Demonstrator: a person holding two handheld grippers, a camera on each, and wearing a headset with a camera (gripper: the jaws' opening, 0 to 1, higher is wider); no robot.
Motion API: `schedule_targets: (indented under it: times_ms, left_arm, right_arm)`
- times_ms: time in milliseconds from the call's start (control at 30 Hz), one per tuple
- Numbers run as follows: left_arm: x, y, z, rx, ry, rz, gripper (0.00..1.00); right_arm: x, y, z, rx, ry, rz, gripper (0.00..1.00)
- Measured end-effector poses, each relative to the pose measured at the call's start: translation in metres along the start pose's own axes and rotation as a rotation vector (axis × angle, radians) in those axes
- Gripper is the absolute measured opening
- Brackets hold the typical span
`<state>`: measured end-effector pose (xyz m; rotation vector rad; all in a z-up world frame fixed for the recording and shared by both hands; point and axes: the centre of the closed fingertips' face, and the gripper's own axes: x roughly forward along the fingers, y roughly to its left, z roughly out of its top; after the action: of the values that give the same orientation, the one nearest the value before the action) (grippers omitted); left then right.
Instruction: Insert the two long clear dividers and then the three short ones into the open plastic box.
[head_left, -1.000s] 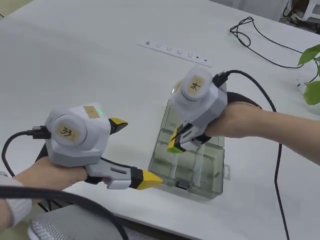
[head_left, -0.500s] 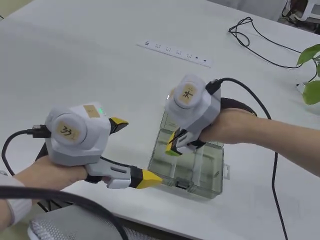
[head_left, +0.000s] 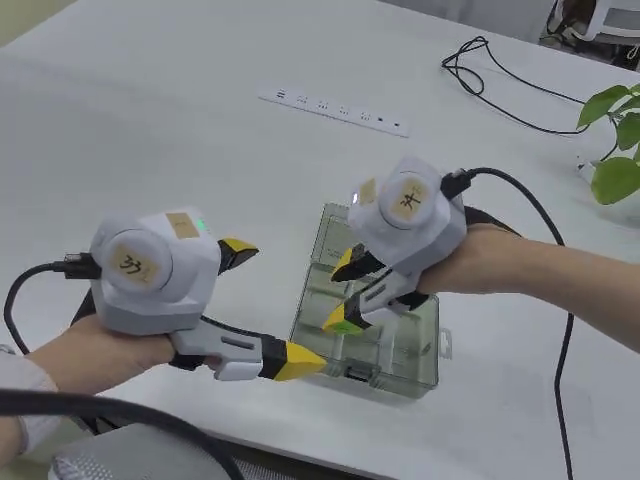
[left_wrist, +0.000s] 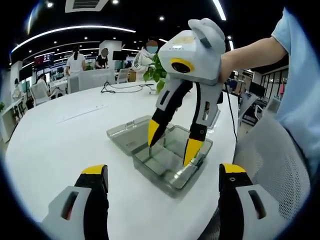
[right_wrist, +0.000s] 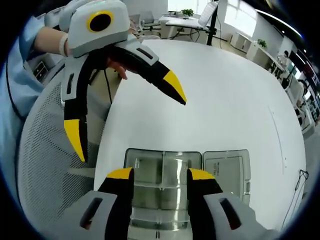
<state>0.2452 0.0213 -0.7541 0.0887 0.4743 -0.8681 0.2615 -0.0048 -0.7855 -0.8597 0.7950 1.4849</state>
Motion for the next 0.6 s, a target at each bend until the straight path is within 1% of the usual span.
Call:
schedule_targets:
  times_ms: [67,200,333,367,400,433,567,600]
  left_arm:
    - [0.001,-0.001,0.001,0.002,0.0,-0.007,0.94]
    - [0.002,-0.002,0.004,0.011,0.002,-0.015,0.94]
    - [0.002,-0.003,0.005,0.021,0.007,-0.023,0.95]
    - [0.002,-0.003,0.007,0.018,0.005,-0.025,0.95]
    - [0.002,-0.003,0.008,0.015,0.002,-0.026,0.95]
    - [0.002,-0.003,0.009,0.013,0.0,-0.025,0.95]
    - [0.003,0.0,0.012,0.009,-0.006,-0.021,0.95]
    - [0.003,0.001,0.014,0.005,-0.011,-0.02,0.95]
  right_arm:
    - [-0.004,0.004,0.003,0.002,-0.044,-0.002,0.56]
    - [-0.009,0.004,0.001,-0.002,-0.085,-0.032,0.8]
    - [-0.012,0.004,-0.003,0.002,-0.109,-0.054,0.96]
    - [-0.014,0.003,-0.004,0.018,-0.126,-0.069,1.0]
    - [-0.016,0.003,-0.006,0.025,-0.129,-0.072,1.0]
    - [-0.017,0.003,-0.004,0.041,-0.16,-0.077,1.0]
    - [-0.025,0.0,-0.01,0.083,-0.189,-0.105,1.0]
    - [-0.029,0.0,-0.011,0.105,-0.215,-0.113,1.0]
